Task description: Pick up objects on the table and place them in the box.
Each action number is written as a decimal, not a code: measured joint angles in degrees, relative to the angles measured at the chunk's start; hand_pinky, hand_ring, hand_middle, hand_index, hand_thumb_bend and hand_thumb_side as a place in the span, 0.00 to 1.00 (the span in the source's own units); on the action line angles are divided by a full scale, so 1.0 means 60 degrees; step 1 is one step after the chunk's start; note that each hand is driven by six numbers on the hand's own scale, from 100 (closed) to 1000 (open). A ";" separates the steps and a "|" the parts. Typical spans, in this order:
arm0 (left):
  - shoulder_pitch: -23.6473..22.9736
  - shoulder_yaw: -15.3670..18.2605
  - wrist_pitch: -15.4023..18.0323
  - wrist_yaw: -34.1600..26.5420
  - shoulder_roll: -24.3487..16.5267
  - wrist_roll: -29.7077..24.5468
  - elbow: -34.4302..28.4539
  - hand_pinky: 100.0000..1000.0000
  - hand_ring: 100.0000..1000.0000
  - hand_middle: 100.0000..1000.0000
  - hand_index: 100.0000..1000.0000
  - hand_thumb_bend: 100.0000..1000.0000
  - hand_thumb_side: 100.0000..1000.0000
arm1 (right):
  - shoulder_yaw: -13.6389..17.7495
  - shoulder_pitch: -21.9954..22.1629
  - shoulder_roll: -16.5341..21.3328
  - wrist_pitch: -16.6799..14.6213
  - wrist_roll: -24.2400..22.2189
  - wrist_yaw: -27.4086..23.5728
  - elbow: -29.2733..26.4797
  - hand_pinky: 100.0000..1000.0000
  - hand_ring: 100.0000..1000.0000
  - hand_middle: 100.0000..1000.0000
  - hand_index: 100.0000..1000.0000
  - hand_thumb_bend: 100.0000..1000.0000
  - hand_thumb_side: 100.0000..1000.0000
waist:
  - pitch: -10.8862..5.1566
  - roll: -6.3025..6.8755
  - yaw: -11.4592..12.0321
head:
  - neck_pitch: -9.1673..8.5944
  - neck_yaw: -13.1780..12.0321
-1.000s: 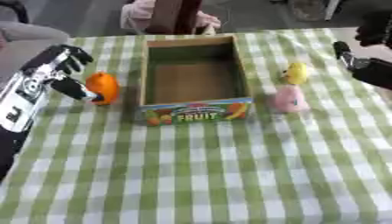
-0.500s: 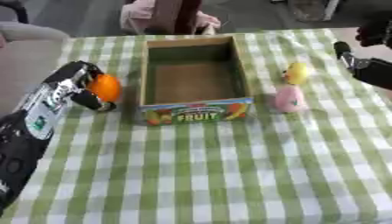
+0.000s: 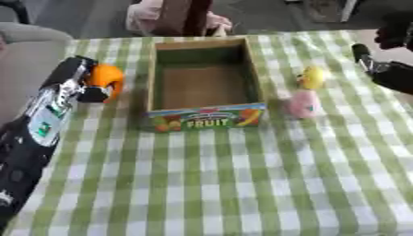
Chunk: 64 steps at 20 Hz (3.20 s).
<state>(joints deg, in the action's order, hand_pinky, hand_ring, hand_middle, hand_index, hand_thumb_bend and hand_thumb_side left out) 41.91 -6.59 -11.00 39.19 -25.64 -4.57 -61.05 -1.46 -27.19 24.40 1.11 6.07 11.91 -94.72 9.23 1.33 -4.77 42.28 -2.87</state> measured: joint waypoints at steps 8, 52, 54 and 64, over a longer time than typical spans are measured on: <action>0.0841 -0.0297 0.0319 -0.0694 0.0461 0.0210 -0.1309 0.49 0.41 0.41 0.52 0.13 0.07 | -0.0055 0.0000 -0.0074 0.0001 -0.0021 -0.0024 0.0000 0.59 0.58 0.51 0.71 0.30 0.00 | -0.0066 -0.0074 -0.0101 | 0.0003 -0.0101; -0.1240 -0.0021 0.0719 -0.4207 0.0727 0.0844 -0.5036 0.59 0.60 0.63 0.70 0.87 0.33 | -0.0585 -0.0661 0.0842 -0.0013 -0.1024 0.0157 0.1415 0.60 0.60 0.54 0.73 0.36 0.00 | 0.0110 -0.0006 -0.0166 | -0.0051 -0.0141; -0.1586 0.0076 0.0619 -0.4498 0.0655 0.0980 -0.5397 0.58 0.59 0.63 0.70 0.87 0.32 | -0.0730 -0.0859 0.1023 -0.0043 -0.1230 0.0290 0.1843 0.60 0.60 0.55 0.73 0.36 0.00 | 0.0110 -0.0007 -0.0120 | -0.0075 -0.0107; -0.2468 0.0440 0.0448 -0.5189 0.0688 0.1393 -0.5999 0.57 0.58 0.61 0.69 0.86 0.29 | -0.1171 -0.1613 0.0911 -0.0327 -0.1912 0.1329 0.4303 0.60 0.61 0.56 0.74 0.37 0.00 | 0.0130 0.0040 0.0127 | -0.0095 0.0002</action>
<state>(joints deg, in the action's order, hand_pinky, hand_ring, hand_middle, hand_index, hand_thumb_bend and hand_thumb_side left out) 27.10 -3.95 -8.32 8.06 -21.51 3.79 -97.05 -8.49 -36.87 29.87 -0.86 -5.41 19.88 -68.90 10.01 1.57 -4.01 41.71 -2.86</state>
